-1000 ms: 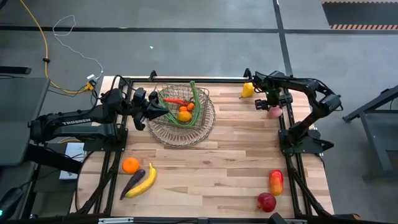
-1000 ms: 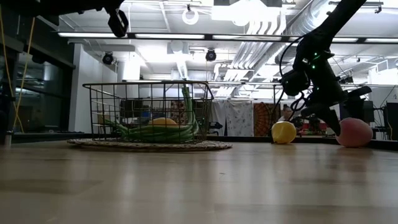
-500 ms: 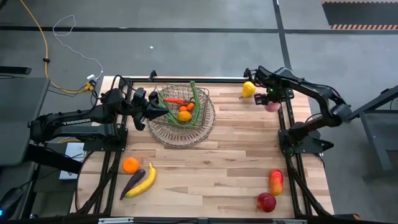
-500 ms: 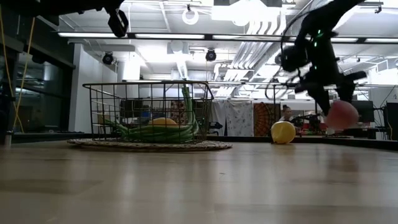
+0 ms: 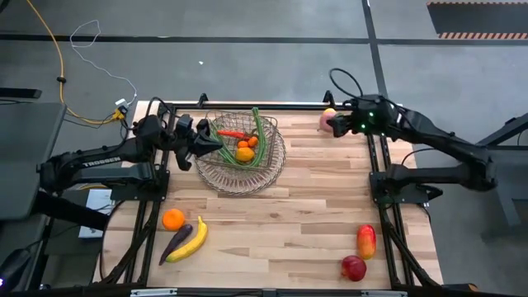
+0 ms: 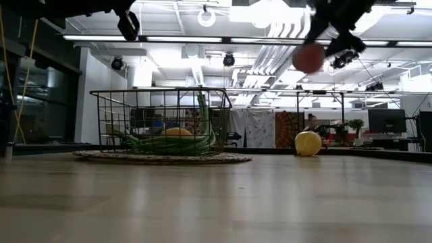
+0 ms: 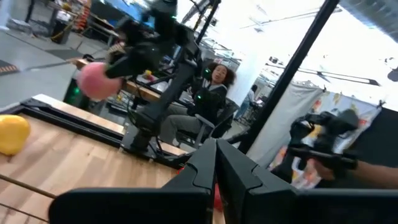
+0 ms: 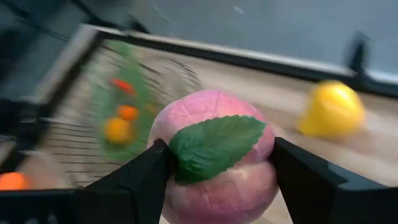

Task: Build produce basket
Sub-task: Put the pink peach into the wire basket

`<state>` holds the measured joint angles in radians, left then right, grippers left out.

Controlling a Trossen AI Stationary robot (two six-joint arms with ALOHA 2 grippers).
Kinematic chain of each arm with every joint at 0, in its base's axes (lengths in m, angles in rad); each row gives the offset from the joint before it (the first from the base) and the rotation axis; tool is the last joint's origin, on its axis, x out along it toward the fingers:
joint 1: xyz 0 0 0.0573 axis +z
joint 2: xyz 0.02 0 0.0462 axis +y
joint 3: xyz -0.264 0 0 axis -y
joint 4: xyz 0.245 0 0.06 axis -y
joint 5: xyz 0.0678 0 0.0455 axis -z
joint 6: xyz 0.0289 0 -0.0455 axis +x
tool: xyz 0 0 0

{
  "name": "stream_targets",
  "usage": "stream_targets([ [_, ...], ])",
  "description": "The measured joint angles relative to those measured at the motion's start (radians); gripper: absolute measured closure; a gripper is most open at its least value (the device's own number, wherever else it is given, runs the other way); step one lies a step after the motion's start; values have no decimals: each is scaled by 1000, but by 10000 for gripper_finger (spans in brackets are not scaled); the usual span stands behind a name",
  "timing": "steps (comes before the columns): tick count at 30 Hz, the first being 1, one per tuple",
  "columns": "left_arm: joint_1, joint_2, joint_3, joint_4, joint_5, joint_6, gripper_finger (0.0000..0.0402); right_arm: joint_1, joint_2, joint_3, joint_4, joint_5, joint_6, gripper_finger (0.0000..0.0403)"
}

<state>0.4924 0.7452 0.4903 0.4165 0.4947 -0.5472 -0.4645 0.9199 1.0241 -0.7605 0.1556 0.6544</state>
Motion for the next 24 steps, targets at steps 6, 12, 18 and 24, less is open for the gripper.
stream_targets([
  [6,35,0,33,0,1,0,401,154,2,-49,269,49,-33,162],
  [12,67,-7,45,-6,44,3,401,275,19,-247,695,41,-26,162],
  [18,106,-30,45,-80,59,35,401,341,18,-318,952,26,-29,162],
  [24,154,-97,45,-98,65,63,401,362,18,-284,943,26,-60,162],
])
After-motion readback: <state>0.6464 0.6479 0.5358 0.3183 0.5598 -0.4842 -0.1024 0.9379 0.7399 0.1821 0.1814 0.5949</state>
